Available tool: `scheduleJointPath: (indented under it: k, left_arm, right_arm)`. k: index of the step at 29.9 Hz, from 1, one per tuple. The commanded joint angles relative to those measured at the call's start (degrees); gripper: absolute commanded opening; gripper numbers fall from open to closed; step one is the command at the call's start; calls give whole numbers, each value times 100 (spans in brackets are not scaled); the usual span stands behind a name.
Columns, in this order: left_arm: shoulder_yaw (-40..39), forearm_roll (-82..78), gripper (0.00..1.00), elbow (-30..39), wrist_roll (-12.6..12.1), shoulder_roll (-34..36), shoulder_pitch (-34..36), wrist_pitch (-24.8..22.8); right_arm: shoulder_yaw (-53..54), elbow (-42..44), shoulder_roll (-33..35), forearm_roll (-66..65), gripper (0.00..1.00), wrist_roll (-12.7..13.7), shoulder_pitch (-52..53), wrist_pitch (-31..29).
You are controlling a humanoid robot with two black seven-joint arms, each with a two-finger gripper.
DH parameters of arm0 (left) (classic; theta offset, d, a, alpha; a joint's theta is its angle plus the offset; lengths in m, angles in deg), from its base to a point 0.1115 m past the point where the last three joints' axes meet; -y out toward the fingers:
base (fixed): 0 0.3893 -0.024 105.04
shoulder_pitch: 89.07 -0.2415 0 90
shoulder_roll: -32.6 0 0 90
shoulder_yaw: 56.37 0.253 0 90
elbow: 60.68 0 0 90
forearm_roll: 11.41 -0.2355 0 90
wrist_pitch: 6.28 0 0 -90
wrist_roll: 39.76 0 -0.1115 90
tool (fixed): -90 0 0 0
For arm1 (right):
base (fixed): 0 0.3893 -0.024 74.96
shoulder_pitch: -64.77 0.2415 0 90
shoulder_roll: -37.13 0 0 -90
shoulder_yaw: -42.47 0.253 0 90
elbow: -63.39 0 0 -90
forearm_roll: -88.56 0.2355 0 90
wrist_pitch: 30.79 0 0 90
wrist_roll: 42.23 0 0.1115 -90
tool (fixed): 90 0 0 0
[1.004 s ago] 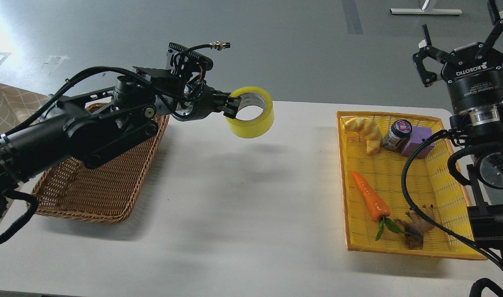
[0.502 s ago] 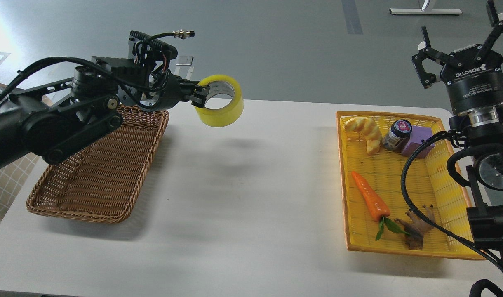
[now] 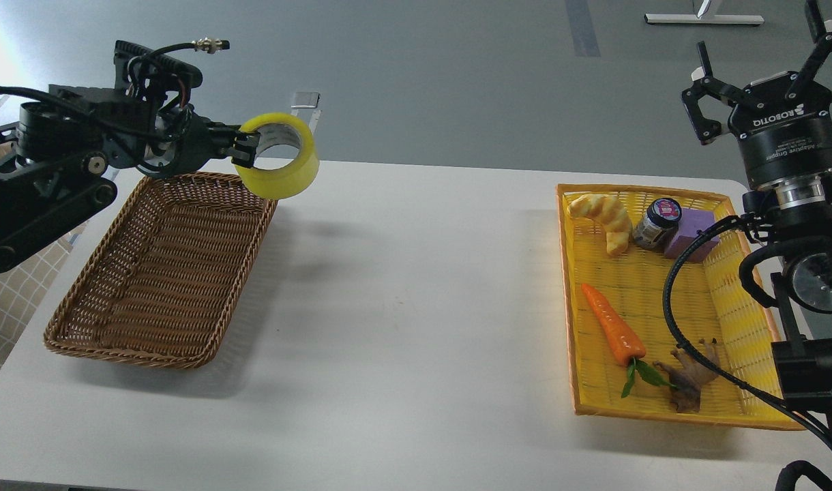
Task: Place and transfer tape with both arms
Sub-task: 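Carry the tape roll with the left gripper over the wicker basket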
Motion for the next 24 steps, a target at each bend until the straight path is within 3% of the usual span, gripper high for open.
scheduleJointPath:
  k: [1, 24]
  left_arm:
    - [4, 7, 0, -9, 9, 209, -103, 0]
    - [4, 24, 0, -307, 79, 666, -1018, 154]
  right_arm:
    - [-1, 2, 0, 0, 100, 1, -9, 0]
    - [-10, 2, -61, 0, 100, 1, -62, 0]
